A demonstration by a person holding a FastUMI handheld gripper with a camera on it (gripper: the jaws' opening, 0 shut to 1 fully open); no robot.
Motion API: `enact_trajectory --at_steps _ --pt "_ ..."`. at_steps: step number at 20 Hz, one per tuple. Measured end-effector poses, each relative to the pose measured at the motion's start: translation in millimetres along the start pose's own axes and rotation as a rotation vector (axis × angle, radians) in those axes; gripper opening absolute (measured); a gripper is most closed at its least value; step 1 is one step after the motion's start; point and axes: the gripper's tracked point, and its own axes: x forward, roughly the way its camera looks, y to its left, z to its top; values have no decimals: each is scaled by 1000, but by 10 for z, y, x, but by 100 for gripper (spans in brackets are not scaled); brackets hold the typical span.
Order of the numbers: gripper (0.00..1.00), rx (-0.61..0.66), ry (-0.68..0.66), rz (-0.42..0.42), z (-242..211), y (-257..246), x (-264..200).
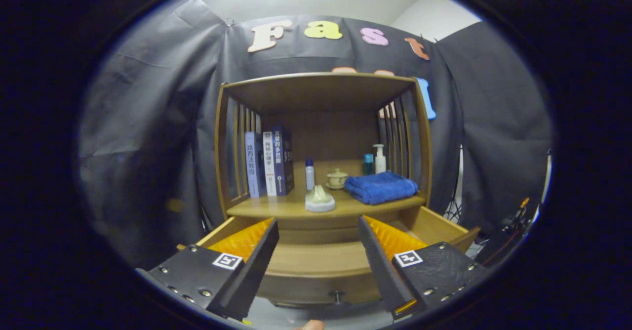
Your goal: Pull open the drawer, take out the items inside it, and place them on the countertop above the cabinet.
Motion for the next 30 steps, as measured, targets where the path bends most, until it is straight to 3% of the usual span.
enact_trajectory --at_steps 15,30 --pt "96 -29 232 10 -937 -47 -116" --pt "96 -62 235 -29 -1034 -105 19"
